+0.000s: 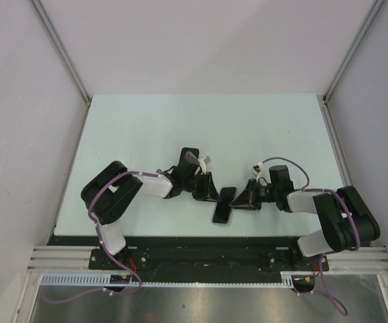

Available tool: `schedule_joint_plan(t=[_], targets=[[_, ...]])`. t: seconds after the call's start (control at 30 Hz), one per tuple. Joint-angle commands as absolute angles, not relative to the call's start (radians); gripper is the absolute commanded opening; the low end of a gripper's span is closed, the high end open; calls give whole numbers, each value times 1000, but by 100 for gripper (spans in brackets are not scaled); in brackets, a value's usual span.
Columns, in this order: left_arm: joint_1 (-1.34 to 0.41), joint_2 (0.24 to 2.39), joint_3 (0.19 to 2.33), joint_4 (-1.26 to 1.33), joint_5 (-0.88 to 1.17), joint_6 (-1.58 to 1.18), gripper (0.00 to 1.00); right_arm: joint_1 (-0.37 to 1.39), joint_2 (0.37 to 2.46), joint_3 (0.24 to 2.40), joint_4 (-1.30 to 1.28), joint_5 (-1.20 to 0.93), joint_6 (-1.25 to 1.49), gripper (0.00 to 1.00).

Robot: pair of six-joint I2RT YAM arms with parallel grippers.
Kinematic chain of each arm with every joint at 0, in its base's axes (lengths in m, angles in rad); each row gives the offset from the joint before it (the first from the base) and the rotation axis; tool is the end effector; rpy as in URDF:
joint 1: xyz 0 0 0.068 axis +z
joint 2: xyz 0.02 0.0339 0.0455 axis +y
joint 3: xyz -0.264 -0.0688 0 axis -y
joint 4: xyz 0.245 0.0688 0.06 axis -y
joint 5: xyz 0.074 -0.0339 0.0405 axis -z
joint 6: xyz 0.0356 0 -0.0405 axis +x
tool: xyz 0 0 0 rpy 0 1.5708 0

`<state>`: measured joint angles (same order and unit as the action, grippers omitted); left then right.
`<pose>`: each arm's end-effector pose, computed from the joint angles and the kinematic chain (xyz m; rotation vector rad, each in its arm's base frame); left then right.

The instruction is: Put the phone into the phone case

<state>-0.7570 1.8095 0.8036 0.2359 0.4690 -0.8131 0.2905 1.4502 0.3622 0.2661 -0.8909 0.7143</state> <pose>0.2362 -0.2453 0.1216 0.1915 2.6284 -1.2275 0.2036 0.0898 0.1158 0.0669 2.5309 1.5121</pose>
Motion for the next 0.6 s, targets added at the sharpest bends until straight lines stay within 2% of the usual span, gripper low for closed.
schedule_joint_plan(t=[0.0, 0.2, 0.3, 0.37, 0.43, 0.57], targets=[[-767, 1779, 792, 236, 453, -821, 33, 275, 1430, 354, 351, -844, 732, 0], [-772, 1764, 787, 227, 445, -818, 33, 245, 1439, 357, 296, -802, 672, 1], [-773, 1766, 788, 229, 443, -821, 33, 238, 1433, 357, 292, -822, 669, 11], [-776, 1764, 792, 230, 446, -822, 33, 230, 1422, 357, 287, -822, 658, 9], [-776, 1749, 793, 227, 454, -824, 33, 207, 1422, 359, 282, -830, 634, 3], [-775, 1689, 819, 167, 440, -790, 36, 158, 1414, 360, 308, -926, 624, 0]])
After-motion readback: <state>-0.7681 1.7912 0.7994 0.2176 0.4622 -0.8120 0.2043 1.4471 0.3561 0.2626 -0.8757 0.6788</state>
